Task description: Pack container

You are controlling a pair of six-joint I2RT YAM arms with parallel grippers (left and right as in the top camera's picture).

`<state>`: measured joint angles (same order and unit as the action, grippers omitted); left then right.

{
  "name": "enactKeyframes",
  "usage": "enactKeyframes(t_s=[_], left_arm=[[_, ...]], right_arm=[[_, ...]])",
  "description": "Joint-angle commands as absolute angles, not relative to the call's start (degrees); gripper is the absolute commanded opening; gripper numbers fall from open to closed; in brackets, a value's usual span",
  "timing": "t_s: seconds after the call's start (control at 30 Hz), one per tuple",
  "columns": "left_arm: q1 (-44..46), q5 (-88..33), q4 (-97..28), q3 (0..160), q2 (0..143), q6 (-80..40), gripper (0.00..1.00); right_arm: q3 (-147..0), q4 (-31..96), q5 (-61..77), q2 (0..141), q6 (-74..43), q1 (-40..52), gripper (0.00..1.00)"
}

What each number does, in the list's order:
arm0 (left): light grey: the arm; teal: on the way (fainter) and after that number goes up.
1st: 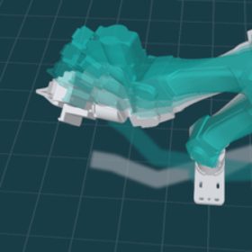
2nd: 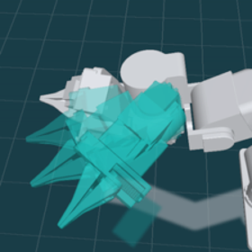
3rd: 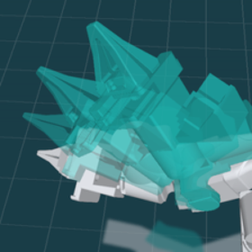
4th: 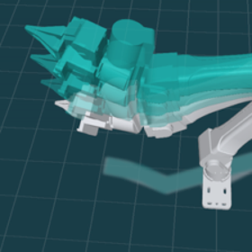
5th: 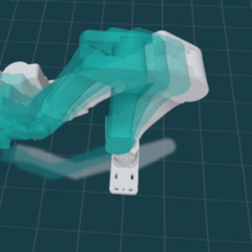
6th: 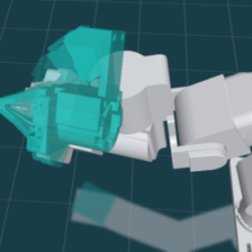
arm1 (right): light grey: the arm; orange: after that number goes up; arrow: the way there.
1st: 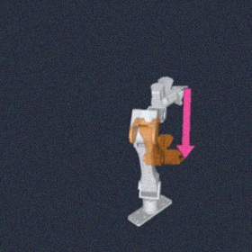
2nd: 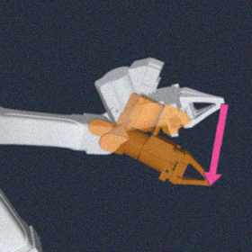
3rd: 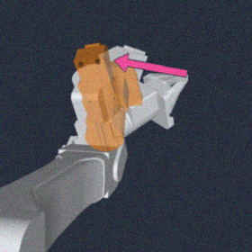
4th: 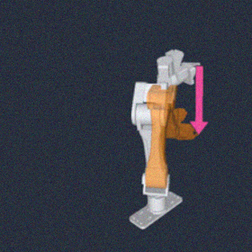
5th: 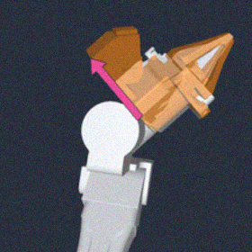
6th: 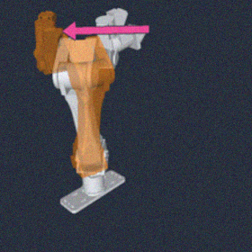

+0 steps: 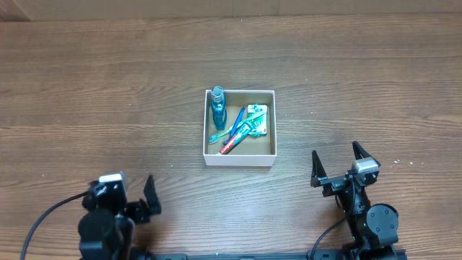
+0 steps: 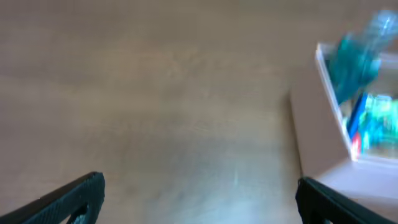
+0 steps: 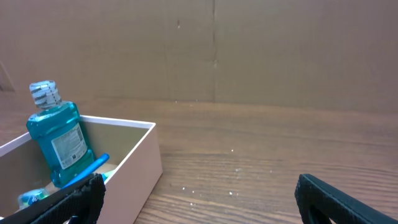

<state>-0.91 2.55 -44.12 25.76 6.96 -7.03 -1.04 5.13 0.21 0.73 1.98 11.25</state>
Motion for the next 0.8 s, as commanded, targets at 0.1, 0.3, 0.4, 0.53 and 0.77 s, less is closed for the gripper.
enactKeyframes(t_s=[0.1,0.3,0.4,0.53,0.77], left_arm=[[-1.54,1.32,-12.34,6.55,0.14,-4.64,1.00],[-2.24,-1.10,-2.61,0.23,0.16,-1.15,1.00],[-2.26,-1.34,-4.40,0.23,0.16,-1.69,1.00],[-2.24,-1.91,-4.34,0.27,0.21,-2.59,1.00],[-2.24,-1.91,-4.34,0.27,0.25,-2.59,1.00]], right_arm=[[-0.47,4.82,0.75,0.16,2.39,11.25,1.00],[-0.47,4.82,0.75,0.16,2.39,11.25,1.00],[-0.47,4.82,0.75,0.16,2.39,11.25,1.00],[-0.47,4.82,0.75,0.16,2.39,11.25,1.00],[-0.47,4.82,0.75,0.16,2.39,11.25,1.00]])
